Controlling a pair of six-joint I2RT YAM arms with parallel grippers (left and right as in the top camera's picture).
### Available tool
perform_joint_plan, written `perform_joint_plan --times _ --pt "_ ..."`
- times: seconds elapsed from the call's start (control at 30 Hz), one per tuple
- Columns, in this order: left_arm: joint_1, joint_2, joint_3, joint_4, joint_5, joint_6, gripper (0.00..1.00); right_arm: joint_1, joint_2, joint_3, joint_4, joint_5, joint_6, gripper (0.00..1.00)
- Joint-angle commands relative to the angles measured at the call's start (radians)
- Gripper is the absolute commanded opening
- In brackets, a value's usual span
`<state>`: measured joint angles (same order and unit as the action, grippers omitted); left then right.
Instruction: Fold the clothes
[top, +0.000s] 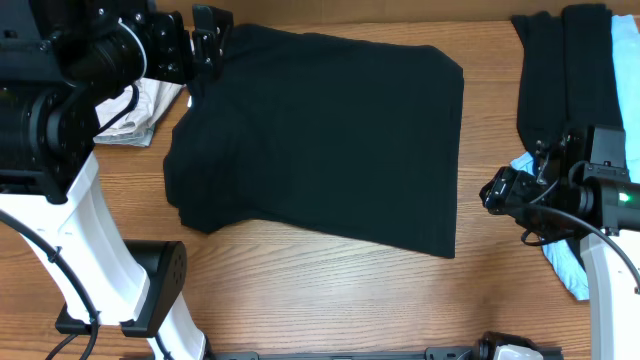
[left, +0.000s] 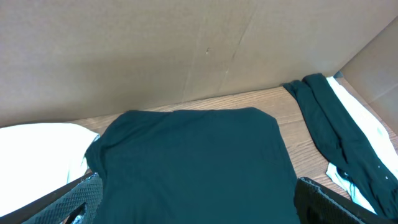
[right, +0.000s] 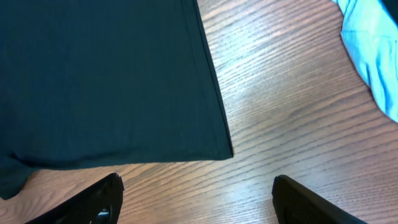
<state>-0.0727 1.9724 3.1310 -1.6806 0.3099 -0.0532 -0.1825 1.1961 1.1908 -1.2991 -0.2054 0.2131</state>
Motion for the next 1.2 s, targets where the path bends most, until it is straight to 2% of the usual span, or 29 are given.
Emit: perform_joint_plan --times 0.0,0.63,0.7,0.73,0.77,1.0,1.03,1.17 --pt "-0.005 -0.005 0.005 -0.003 -0.006 -0.014 1.00 -0.001 -0.003 0.007 0.011 0.002 -0.009 0.80" --pt "-0.005 -0.005 0.005 -0.006 -0.006 -0.012 1.00 -0.001 -0.003 0.007 0.005 0.002 -0.009 0.82" --pt "-0.005 -0.002 -0.005 -0.009 -0.066 0.005 1.00 -0.001 -0.003 0.007 0.005 0.002 -0.009 0.83" --pt "-0.005 -0.004 -0.053 -0.009 -0.188 -0.050 1.00 -0.001 -0.003 0.007 0.007 0.002 -0.008 0.85" --pt "-0.005 -0.005 -0.088 -0.009 -0.246 -0.098 1.00 -0.001 -0.003 0.007 0.011 0.002 -0.008 0.85" --pt "-0.005 -0.005 -0.560 -0.009 -0.463 -0.350 1.00 -0.001 -0.003 0.007 0.001 0.002 -0.008 0.85" --pt "-0.005 -0.005 -0.703 -0.009 -0.525 -0.419 1.00 -0.001 -0.003 0.006 -0.001 0.002 -0.008 0.85" --pt "-0.005 -0.005 -0.993 -0.006 -0.589 -0.548 1.00 -0.001 -0.003 0.007 0.002 0.002 -0.008 0.85"
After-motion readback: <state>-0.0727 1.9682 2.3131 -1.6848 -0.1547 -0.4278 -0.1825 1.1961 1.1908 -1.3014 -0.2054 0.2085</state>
